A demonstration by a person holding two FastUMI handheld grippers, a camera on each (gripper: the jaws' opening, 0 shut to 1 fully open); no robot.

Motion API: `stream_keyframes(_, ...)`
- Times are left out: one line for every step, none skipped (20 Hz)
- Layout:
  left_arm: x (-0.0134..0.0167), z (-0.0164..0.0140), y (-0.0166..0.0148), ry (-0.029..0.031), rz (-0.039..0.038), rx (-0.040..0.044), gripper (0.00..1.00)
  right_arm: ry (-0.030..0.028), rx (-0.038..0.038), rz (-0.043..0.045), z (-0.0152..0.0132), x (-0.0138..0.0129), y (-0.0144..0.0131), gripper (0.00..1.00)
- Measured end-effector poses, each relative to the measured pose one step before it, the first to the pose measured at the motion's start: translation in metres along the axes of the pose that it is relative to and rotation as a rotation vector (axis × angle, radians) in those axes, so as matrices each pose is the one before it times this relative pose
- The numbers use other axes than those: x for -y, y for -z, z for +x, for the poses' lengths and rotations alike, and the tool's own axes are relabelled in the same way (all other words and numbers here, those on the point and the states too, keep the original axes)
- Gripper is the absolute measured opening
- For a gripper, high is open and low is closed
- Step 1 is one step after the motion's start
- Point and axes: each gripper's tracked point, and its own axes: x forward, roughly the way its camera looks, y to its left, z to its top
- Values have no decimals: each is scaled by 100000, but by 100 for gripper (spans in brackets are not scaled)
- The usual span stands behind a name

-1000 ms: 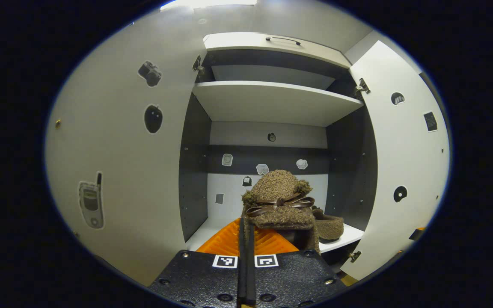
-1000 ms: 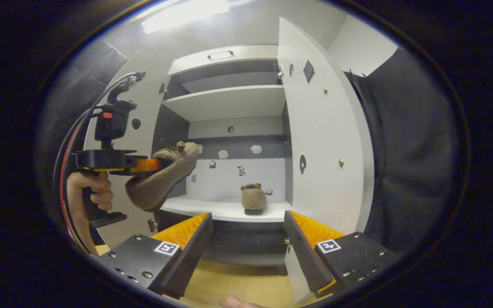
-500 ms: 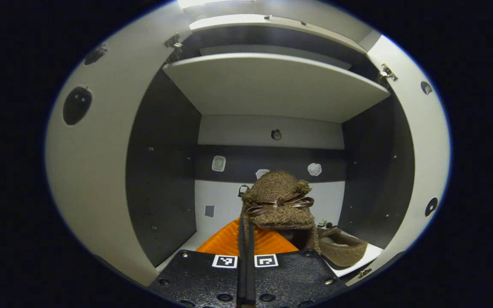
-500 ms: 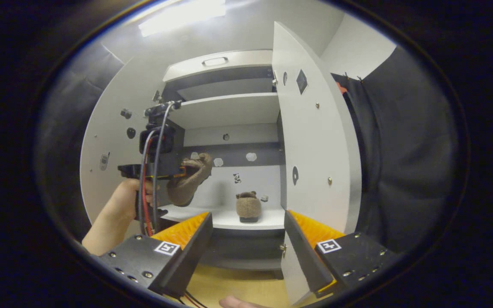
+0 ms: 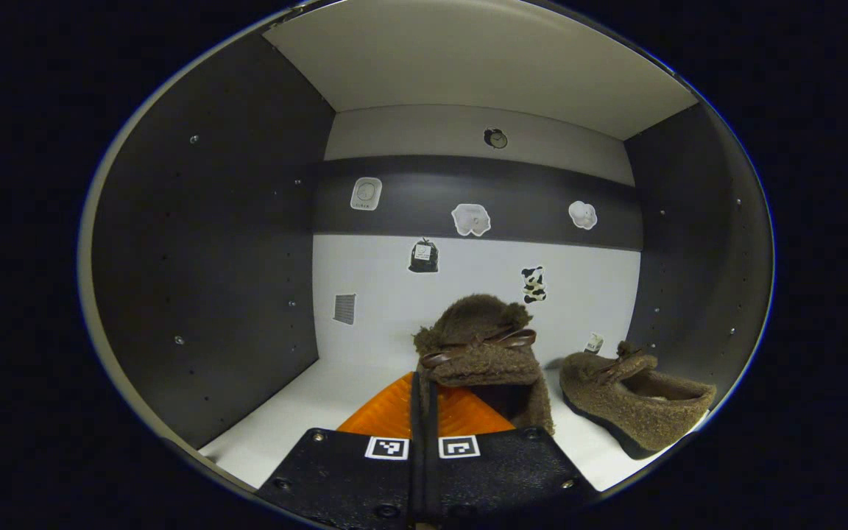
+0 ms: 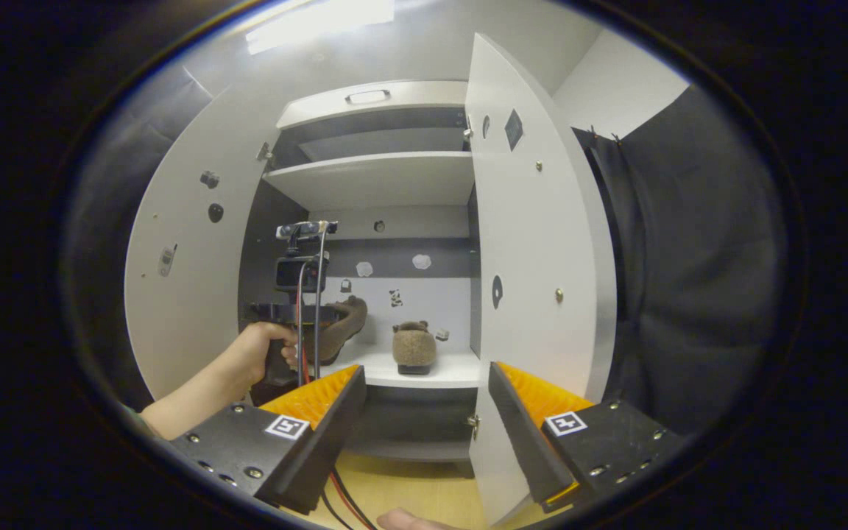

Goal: Grab one shoe with the right hand and put it into the shoe cabinet, grab the other shoe with the left hand and put it into the shoe cabinet; then close the right door with the right hand and the left door with the left hand.

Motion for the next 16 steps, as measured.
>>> stream_keyframes(19, 11, 91, -443, 782, -307, 1, 487, -334, 149, 38, 133, 202, 98)
stream_keyframes(-66, 123, 53, -737, 1259, -382, 2, 517, -303, 339, 4, 169, 181, 100)
stream_keyframes(-132, 88, 92, -939, 1305, -619, 3, -38, -370, 362, -4, -51, 207, 100)
stream_keyframes(163, -10, -48, 32, 1158, -115, 4, -116, -352, 435, -71, -21, 156, 100)
stream_keyframes(-136, -62, -383, -98, 739, 649, 18, -51, -100, 221, 24, 1, 208, 100)
stream_keyframes(-70, 129, -146, -227, -213, 1028, 31, 180, -169, -90, -12, 56, 99, 100)
stream_keyframes(30, -214, -163, 670, 486, 408, 45, 477, -147, -129, -131, 61, 112, 100)
stream_keyframes(-65, -189, -289, 489, 354, 855, 58, 198, -7, -89, -135, 51, -40, 100)
stream_keyframes(-300, 6, 169, -979, -411, -1431, 72, -72, 69, 118, -179, -50, -15, 100)
stream_keyframes(7, -571, 258, 203, 171, -1526, 79, -244, 207, 298, -241, -116, -102, 100)
stream_keyframes(-123, -278, -67, 42, -411, -190, 80, -560, 412, 100, -326, -169, -167, 100)
stream_keyframes(294, -421, 110, 1605, -672, -1242, 86, -145, 476, -251, -266, -56, -209, 100)
stream_keyframes(447, -542, -298, 2380, -1465, 944, 88, 163, 556, -512, -348, 14, -199, 100)
stream_keyframes(518, -446, -773, 2927, -199, 921, 91, 145, 695, -502, -385, -39, -261, 100)
stream_keyframes(113, -636, -238, 1061, 1014, 882, 98, 160, -137, -824, -267, -36, -113, 100)
stream_keyframes(-181, -869, -74, -1192, 1182, -1547, 99, 96, -637, -799, -376, -78, -72, 100)
